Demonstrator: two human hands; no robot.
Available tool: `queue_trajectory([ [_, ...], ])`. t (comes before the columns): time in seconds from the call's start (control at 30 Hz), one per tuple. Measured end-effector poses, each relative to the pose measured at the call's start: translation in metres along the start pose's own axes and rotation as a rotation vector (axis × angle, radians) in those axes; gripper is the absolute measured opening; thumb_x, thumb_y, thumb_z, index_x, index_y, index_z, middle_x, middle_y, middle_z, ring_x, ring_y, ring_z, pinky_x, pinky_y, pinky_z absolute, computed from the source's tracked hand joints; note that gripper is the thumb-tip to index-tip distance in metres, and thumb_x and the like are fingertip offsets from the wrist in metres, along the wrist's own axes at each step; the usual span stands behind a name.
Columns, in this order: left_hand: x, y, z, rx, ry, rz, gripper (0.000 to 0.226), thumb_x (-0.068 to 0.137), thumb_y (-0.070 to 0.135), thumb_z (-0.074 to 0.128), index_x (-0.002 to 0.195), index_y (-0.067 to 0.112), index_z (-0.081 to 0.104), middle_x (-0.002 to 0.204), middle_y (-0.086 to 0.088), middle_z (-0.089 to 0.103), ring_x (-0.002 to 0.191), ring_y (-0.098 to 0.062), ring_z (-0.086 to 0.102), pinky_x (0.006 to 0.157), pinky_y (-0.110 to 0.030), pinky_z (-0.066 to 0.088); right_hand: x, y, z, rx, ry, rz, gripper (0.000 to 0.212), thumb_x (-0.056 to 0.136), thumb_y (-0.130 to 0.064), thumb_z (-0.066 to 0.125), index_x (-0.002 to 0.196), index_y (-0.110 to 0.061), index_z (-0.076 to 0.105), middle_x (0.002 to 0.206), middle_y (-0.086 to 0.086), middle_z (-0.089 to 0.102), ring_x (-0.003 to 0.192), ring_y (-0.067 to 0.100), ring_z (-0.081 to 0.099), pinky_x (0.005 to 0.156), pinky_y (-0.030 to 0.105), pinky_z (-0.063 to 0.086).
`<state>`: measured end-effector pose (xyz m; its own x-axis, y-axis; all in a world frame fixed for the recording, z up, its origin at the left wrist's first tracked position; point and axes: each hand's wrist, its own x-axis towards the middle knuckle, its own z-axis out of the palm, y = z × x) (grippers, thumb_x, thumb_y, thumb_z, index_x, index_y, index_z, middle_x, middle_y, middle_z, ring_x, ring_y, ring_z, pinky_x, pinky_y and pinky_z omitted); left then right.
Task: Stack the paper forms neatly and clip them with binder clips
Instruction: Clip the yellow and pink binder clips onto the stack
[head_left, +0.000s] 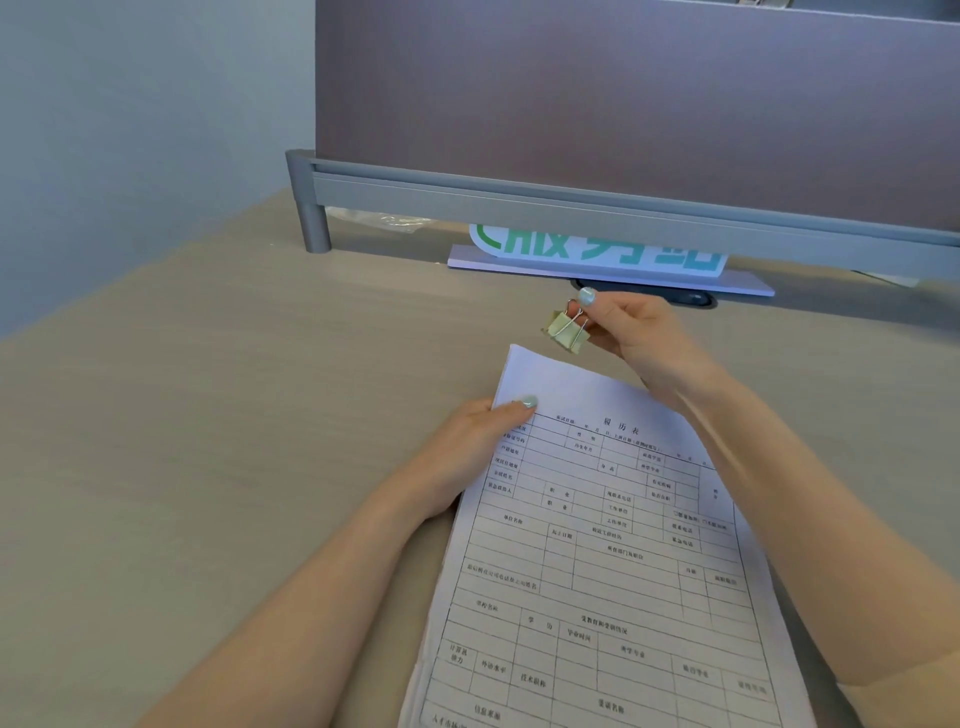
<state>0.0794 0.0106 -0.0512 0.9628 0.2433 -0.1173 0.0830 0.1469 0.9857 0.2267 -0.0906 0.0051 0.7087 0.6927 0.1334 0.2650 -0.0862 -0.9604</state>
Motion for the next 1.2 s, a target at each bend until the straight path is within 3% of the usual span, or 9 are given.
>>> queue_trajectory([
  [0.1, 0.001, -0.001, -0.001, 0.0, 0.01, -0.001, 0.027, 0.093, 0.026, 0.046, 0.085, 0.015, 0.069, 0.075, 0.004, 0.076, 0.073, -0.012, 0.071, 0.07, -0.026, 0.056, -0.002, 0.0, 0.0, -0.207, -0.021, -0.011, 0.019, 0.089, -0.033, 0.055, 0.08, -0.024, 0.07, 0.097, 0.011, 0.073, 0.086, 0.011, 0.058, 0.091, 0.028, 0.043],
  [0.2, 0.001, -0.002, -0.001, 0.01, 0.009, 0.009, 0.028, 0.093, 0.027, 0.046, 0.083, 0.018, 0.07, 0.076, 0.004, 0.076, 0.075, -0.013, 0.071, 0.072, -0.027, 0.056, -0.005, -0.005, 0.001, -0.27, -0.028, 0.02, 0.02, 0.088, -0.038, 0.054, 0.082, -0.027, 0.07, 0.089, 0.004, 0.068, 0.076, 0.005, 0.053, 0.074, 0.021, 0.037],
  [0.4, 0.002, -0.003, 0.0, 0.024, 0.014, 0.026, 0.027, 0.093, 0.025, 0.046, 0.083, 0.018, 0.07, 0.075, 0.005, 0.076, 0.074, -0.012, 0.071, 0.07, -0.025, 0.055, -0.006, -0.015, -0.002, -0.277, -0.037, -0.004, 0.019, 0.088, -0.035, 0.054, 0.08, -0.028, 0.069, 0.077, -0.007, 0.065, 0.062, -0.009, 0.053, 0.065, 0.005, 0.037],
  [0.53, 0.003, -0.004, 0.0, 0.028, 0.017, 0.035, 0.027, 0.093, 0.026, 0.046, 0.084, 0.017, 0.07, 0.079, 0.004, 0.075, 0.077, -0.014, 0.071, 0.074, -0.028, 0.055, -0.006, -0.018, 0.003, -0.325, -0.07, -0.03, 0.023, 0.089, -0.032, 0.055, 0.088, -0.016, 0.072, 0.071, -0.009, 0.064, 0.053, -0.013, 0.052, 0.058, -0.001, 0.037],
  [0.63, 0.003, -0.005, 0.0, 0.013, 0.027, 0.047, 0.027, 0.093, 0.024, 0.046, 0.085, 0.017, 0.07, 0.08, 0.003, 0.075, 0.078, -0.014, 0.07, 0.077, -0.03, 0.054, -0.007, -0.016, 0.008, -0.34, -0.102, -0.024, 0.022, 0.088, -0.033, 0.055, 0.079, -0.022, 0.072, 0.073, -0.007, 0.066, 0.06, -0.004, 0.054, 0.062, 0.015, 0.041],
  [0.83, 0.004, -0.005, -0.001, 0.021, 0.048, 0.063, 0.026, 0.093, 0.026, 0.046, 0.086, 0.016, 0.069, 0.08, 0.003, 0.074, 0.076, -0.013, 0.07, 0.074, -0.028, 0.055, -0.013, -0.011, 0.008, -0.338, -0.167, 0.032, 0.022, 0.087, -0.039, 0.055, 0.08, -0.027, 0.072, 0.092, 0.001, 0.073, 0.082, 0.007, 0.059, 0.076, 0.025, 0.041],
  [0.97, 0.003, -0.005, 0.0, 0.028, 0.043, 0.069, 0.028, 0.093, 0.026, 0.046, 0.08, 0.02, 0.069, 0.074, 0.007, 0.075, 0.074, -0.01, 0.07, 0.069, -0.024, 0.054, -0.016, -0.013, 0.005, -0.366, -0.207, 0.064, 0.028, 0.09, -0.041, 0.048, 0.093, -0.025, 0.071, 0.089, -0.014, 0.068, 0.075, -0.011, 0.059, 0.062, -0.002, 0.04],
  [1.1, 0.003, -0.005, 0.0, 0.027, 0.045, 0.069, 0.027, 0.094, 0.026, 0.046, 0.083, 0.02, 0.069, 0.076, 0.006, 0.075, 0.075, -0.01, 0.071, 0.07, -0.025, 0.054, -0.014, -0.006, 0.008, -0.225, -0.048, 0.026, 0.029, 0.093, -0.037, 0.045, 0.095, -0.023, 0.07, 0.088, -0.016, 0.069, 0.073, -0.005, 0.061, 0.079, 0.015, 0.044],
  [1.2, 0.003, -0.005, 0.0, 0.016, 0.044, 0.07, 0.026, 0.094, 0.026, 0.046, 0.083, 0.019, 0.069, 0.075, 0.006, 0.075, 0.074, -0.011, 0.071, 0.07, -0.024, 0.056, -0.015, -0.007, 0.008, -0.201, 0.027, 0.047, 0.016, 0.085, -0.03, 0.061, 0.08, -0.023, 0.074, 0.07, -0.015, 0.07, 0.061, -0.006, 0.059, 0.059, 0.011, 0.042],
])
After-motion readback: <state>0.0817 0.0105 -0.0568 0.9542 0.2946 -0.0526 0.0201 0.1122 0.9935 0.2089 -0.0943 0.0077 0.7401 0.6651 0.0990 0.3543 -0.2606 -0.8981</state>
